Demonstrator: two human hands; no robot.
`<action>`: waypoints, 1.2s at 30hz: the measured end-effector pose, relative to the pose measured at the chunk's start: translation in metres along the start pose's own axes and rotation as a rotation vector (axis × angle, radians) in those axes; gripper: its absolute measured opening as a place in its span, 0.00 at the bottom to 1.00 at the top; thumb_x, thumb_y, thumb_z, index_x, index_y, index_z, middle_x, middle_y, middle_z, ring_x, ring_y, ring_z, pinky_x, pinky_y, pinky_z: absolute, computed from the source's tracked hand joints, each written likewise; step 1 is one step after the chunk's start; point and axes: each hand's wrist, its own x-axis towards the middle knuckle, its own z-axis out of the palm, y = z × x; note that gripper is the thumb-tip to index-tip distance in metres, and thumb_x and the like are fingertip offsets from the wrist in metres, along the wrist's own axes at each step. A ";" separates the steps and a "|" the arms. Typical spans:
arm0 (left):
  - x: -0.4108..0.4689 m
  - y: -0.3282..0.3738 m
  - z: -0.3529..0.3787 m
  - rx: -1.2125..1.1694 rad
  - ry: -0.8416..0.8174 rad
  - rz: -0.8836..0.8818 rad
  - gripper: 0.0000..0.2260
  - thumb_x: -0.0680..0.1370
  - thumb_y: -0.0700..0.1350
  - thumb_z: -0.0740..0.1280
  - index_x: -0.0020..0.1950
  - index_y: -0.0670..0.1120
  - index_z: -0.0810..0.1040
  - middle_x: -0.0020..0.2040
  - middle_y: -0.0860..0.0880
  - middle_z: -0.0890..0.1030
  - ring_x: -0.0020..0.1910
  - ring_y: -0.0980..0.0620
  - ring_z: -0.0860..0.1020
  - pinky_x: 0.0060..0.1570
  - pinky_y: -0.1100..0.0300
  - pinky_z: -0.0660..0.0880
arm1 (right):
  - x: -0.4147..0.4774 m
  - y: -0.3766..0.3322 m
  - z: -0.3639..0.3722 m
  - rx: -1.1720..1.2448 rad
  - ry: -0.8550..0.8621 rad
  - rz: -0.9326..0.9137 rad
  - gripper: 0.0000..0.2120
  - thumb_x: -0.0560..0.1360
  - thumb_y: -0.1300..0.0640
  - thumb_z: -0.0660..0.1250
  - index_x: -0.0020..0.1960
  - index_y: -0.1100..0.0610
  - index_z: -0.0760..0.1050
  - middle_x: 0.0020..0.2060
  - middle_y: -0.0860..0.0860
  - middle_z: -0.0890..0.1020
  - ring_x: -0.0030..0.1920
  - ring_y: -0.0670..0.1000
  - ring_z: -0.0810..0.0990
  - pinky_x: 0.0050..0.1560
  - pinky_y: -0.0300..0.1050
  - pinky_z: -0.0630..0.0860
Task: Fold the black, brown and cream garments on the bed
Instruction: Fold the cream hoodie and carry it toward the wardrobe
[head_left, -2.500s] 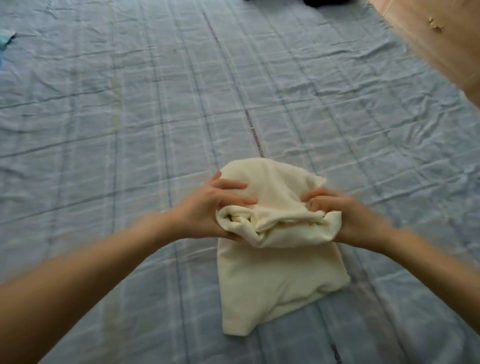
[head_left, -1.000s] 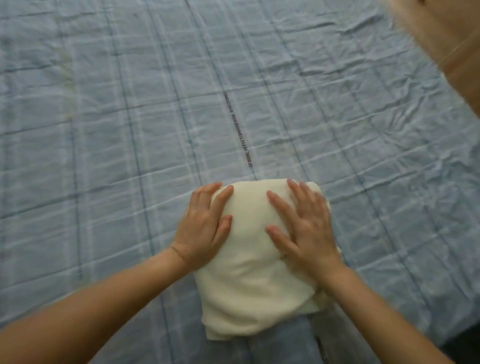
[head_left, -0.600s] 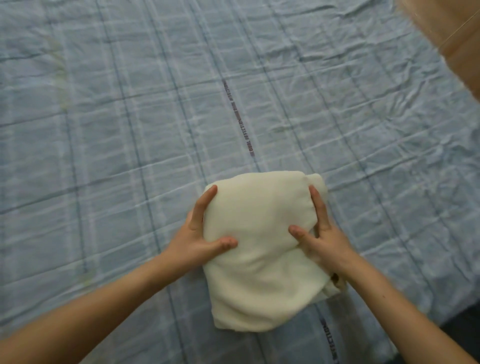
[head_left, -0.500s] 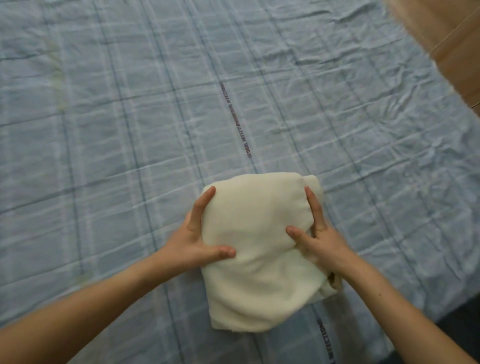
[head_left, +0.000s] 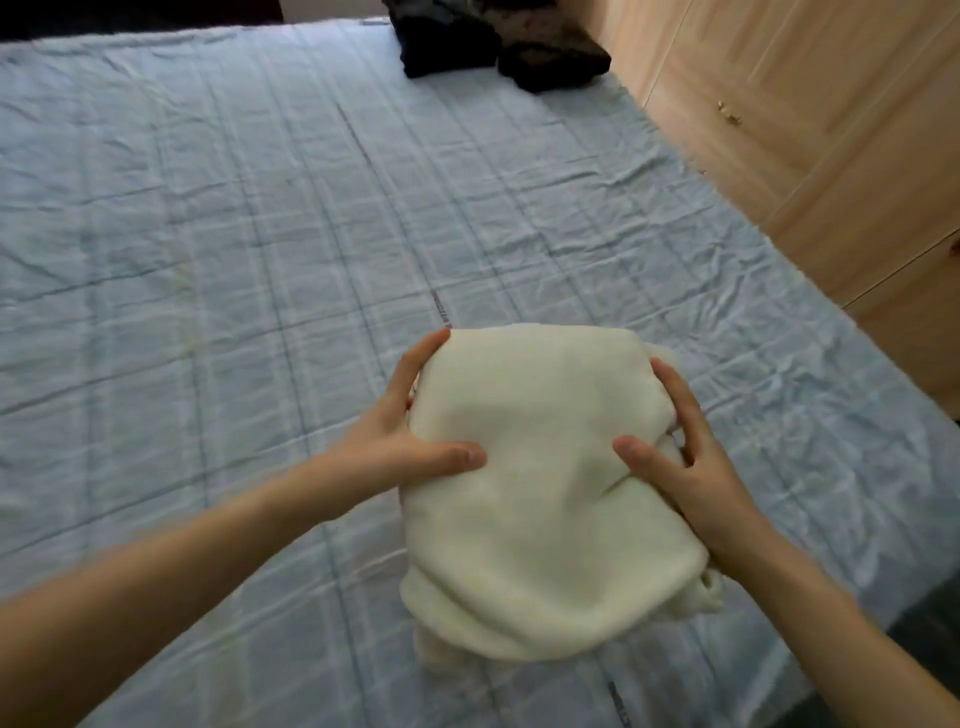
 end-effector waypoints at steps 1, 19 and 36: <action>-0.004 0.027 0.001 0.010 -0.015 0.024 0.48 0.59 0.54 0.82 0.69 0.77 0.57 0.65 0.55 0.76 0.58 0.60 0.79 0.52 0.65 0.78 | -0.008 -0.023 -0.007 0.010 0.023 -0.024 0.40 0.63 0.47 0.75 0.71 0.32 0.64 0.67 0.33 0.72 0.66 0.38 0.74 0.68 0.46 0.72; -0.118 0.350 0.105 0.236 -0.506 0.465 0.48 0.63 0.51 0.81 0.73 0.72 0.55 0.60 0.71 0.73 0.61 0.64 0.75 0.52 0.69 0.76 | -0.262 -0.246 -0.135 0.028 0.497 -0.313 0.40 0.69 0.55 0.75 0.71 0.31 0.58 0.63 0.26 0.68 0.68 0.39 0.70 0.71 0.44 0.67; -0.062 0.386 0.424 0.384 -0.722 0.757 0.34 0.71 0.58 0.74 0.71 0.70 0.61 0.68 0.65 0.70 0.65 0.64 0.73 0.60 0.68 0.71 | -0.358 -0.164 -0.371 0.079 0.843 -0.251 0.33 0.70 0.47 0.69 0.63 0.18 0.58 0.57 0.15 0.67 0.58 0.23 0.70 0.48 0.20 0.70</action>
